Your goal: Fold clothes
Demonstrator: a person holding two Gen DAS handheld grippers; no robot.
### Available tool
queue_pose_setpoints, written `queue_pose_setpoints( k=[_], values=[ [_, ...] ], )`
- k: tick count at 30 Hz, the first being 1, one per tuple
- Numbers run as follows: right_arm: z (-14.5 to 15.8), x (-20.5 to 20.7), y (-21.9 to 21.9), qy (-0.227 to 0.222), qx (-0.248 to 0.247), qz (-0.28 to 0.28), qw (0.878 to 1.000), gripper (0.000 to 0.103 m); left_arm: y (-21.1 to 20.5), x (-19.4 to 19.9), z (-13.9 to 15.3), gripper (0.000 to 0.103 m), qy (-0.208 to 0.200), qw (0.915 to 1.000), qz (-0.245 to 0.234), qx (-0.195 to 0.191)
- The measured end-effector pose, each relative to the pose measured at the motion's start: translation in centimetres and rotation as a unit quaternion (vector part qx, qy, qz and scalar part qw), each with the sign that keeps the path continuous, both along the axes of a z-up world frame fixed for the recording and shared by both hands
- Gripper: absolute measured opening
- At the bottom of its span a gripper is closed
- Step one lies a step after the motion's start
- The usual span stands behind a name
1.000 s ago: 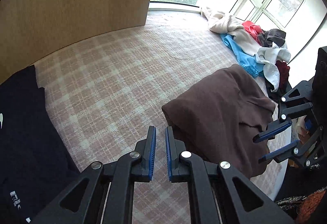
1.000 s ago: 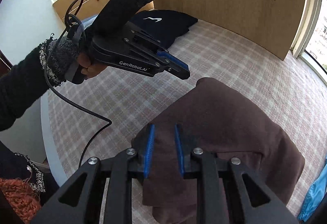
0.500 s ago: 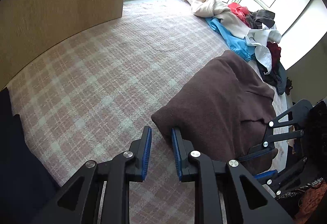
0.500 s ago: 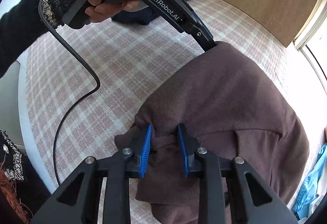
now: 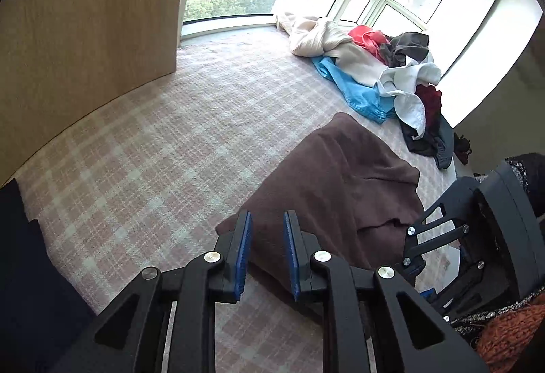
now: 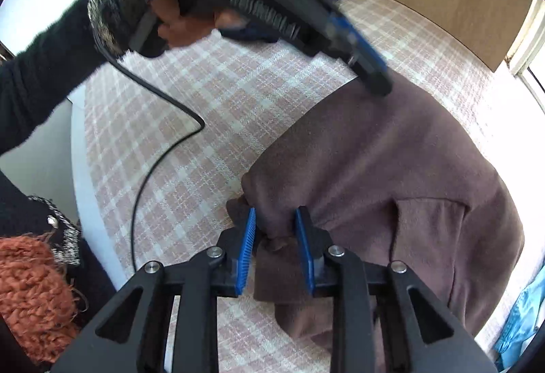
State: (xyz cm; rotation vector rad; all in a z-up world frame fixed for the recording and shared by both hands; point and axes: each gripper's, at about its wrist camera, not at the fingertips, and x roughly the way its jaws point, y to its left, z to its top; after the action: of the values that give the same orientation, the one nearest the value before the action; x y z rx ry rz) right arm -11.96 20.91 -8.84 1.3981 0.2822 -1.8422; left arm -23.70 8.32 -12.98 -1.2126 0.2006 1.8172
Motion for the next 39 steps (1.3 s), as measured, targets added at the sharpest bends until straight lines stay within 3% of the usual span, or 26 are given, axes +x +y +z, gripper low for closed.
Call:
queue_pose_setpoints(
  k=[2,3,5,7,9,11,14,15,18,21,23,26,28,30,32,35,36,39],
  values=[
    [2.7,-0.6,4.1,-0.008,-0.063,-0.06,0.996,0.026,0.7,1.3,-2.4,0.022,0.001,0.9991,-0.012,-0.041],
    [3.6,-0.8,6.2,0.01,-0.066,-0.095,0.993,0.027,0.4,1.6,-2.6,0.02,-0.007,0.9992,-0.006,-0.039],
    [4.5,-1.0,9.8,0.053,-0.04,-0.157,0.985,0.026,-0.8,2.0,-1.1,0.02,-0.01,0.9995,0.021,-0.02],
    [3.9,-1.1,11.8,0.074,-0.002,-0.184,0.98,0.026,-0.6,3.5,0.9,0.02,0.012,0.9997,0.018,-0.013],
    [2.4,-1.2,12.7,0.074,0.02,-0.19,0.979,0.026,0.6,5.9,2.2,0.02,0.026,0.9996,-0.014,-0.006],
    [0.2,-1.0,13.3,0.059,0.042,-0.178,0.981,0.026,2.3,8.2,1.6,0.02,0.012,0.9982,-0.059,-0.007],
    [-4.1,-0.5,14.7,0.061,0.101,-0.161,0.98,0.025,3.2,11.4,-2.9,0.024,-0.003,0.9928,-0.103,-0.061],
    [-4.5,-0.5,15.4,0.057,0.097,-0.167,0.98,0.025,2.7,11.5,-3.5,0.024,-0.01,0.9939,-0.095,-0.055],
    [-2.5,-0.4,16.6,0.048,0.077,-0.192,0.977,0.025,1.4,10.5,-3.1,0.019,-0.054,0.9966,-0.056,-0.027],
    [0.2,0.6,16.1,0.078,0.048,-0.186,0.978,0.025,2.3,11.6,-1.3,0.016,-0.02,0.9959,-0.065,-0.06],
    [1.4,1.3,15.1,0.092,0.018,-0.172,0.981,0.027,3.6,12.6,0.1,0.019,0.002,0.9953,-0.081,-0.053],
    [-0.2,1.6,13.6,0.075,0.031,-0.16,0.984,0.027,5.6,13.4,0.9,0.022,0.013,0.9942,-0.101,-0.036],
    [-2.3,1.8,13.2,0.045,0.056,-0.158,0.985,0.028,6.9,13.7,-0.7,0.023,0.01,0.992,-0.11,-0.06],
    [-1.7,2.1,14.3,0.043,0.039,-0.167,0.984,0.028,7.0,13.8,-2.6,0.023,-0.003,0.9907,-0.11,-0.08],
    [-1.1,2.4,15.4,0.042,0.022,-0.176,0.983,0.028,5.7,13.6,-2.7,0.023,-0.022,0.9932,-0.093,-0.065],
    [0.6,2.2,17.6,0.041,-0.027,-0.205,0.978,0.033,2.6,13.4,-1.3,0.023,-0.034,0.9947,-0.054,-0.081],
    [1.3,1.8,18.3,0.048,-0.045,-0.22,0.973,0.038,1.6,13.3,-0.6,0.023,-0.031,0.9953,-0.041,-0.082],
    [2.1,-0.4,19.0,0.074,-0.059,-0.253,0.963,0.039,0.5,12.1,2.2,0.023,0.002,0.9979,-0.004,-0.065]
  ],
)
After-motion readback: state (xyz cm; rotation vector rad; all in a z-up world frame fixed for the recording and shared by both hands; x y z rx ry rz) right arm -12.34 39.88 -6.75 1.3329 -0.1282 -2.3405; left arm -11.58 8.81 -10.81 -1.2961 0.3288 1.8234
